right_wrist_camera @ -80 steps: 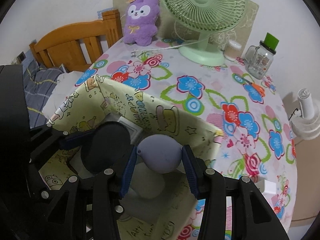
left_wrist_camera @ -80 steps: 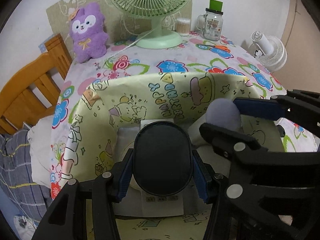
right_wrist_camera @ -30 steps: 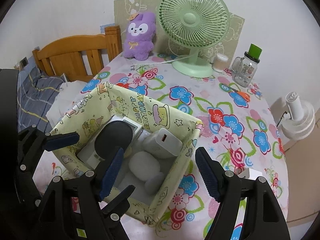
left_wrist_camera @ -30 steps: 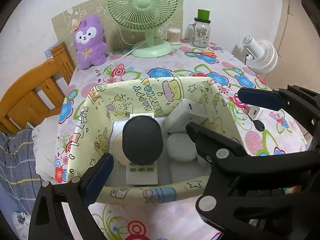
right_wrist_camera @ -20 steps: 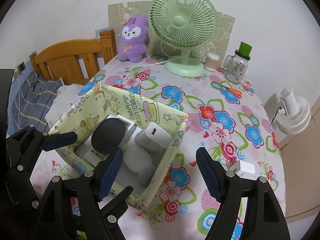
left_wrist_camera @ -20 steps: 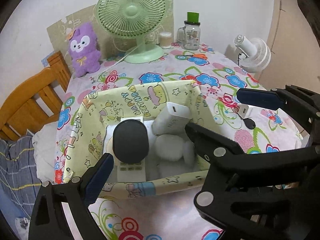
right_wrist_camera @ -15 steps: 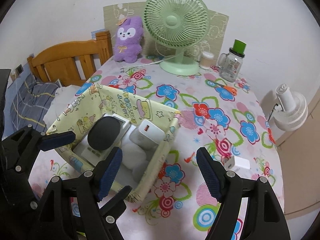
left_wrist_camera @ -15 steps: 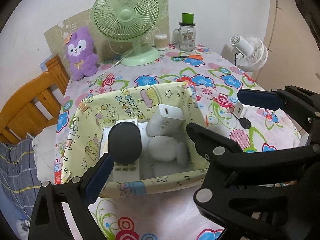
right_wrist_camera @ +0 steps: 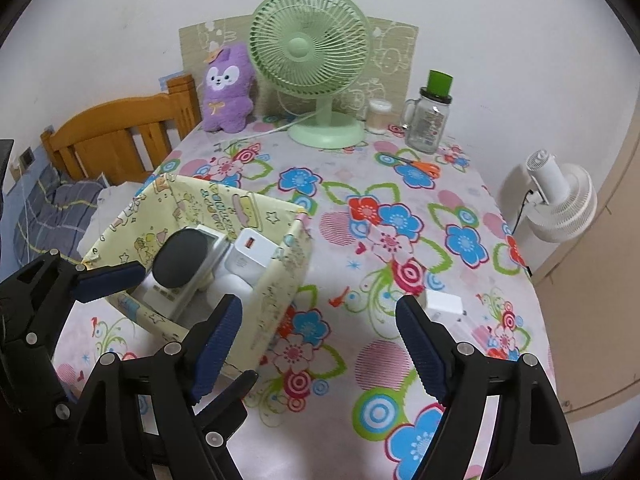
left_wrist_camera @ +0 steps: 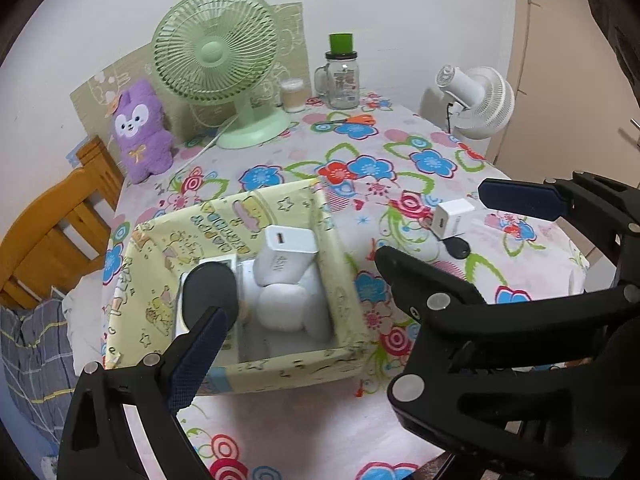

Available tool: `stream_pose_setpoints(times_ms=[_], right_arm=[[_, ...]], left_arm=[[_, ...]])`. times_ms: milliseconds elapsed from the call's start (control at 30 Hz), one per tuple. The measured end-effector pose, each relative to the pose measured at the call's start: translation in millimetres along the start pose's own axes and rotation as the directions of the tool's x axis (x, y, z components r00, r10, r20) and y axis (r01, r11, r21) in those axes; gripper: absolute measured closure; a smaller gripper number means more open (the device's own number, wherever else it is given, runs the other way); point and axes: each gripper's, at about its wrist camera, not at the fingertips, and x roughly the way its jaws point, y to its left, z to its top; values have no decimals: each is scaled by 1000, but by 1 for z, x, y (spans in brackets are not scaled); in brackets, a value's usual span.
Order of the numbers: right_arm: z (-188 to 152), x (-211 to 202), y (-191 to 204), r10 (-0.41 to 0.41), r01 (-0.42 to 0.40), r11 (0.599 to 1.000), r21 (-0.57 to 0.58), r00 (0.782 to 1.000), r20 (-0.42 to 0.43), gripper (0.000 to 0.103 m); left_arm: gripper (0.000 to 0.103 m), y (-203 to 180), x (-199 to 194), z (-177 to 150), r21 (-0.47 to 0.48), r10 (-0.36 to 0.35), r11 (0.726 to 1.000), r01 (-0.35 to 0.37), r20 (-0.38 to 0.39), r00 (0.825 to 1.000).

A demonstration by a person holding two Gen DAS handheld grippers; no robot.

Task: Organize rigid objects
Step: 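Withdraw both tools from the yellow box toward the white charger and black key, then grasp the black car key fob with the left tool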

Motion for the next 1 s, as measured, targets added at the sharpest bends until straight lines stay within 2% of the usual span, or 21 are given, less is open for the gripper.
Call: stream_pose_setpoints(times_ms=[600, 1000], right_arm=[[-24, -19, -52, -62, 62, 996, 67, 998, -1, 18], [-36, -18, -78, -73, 74, 990, 118, 997, -10, 18]], left_arm=[[4, -53, 1, 9, 62, -59, 996, 59, 2, 998], [4, -68, 12, 12, 30, -80, 996, 80, -8, 997]])
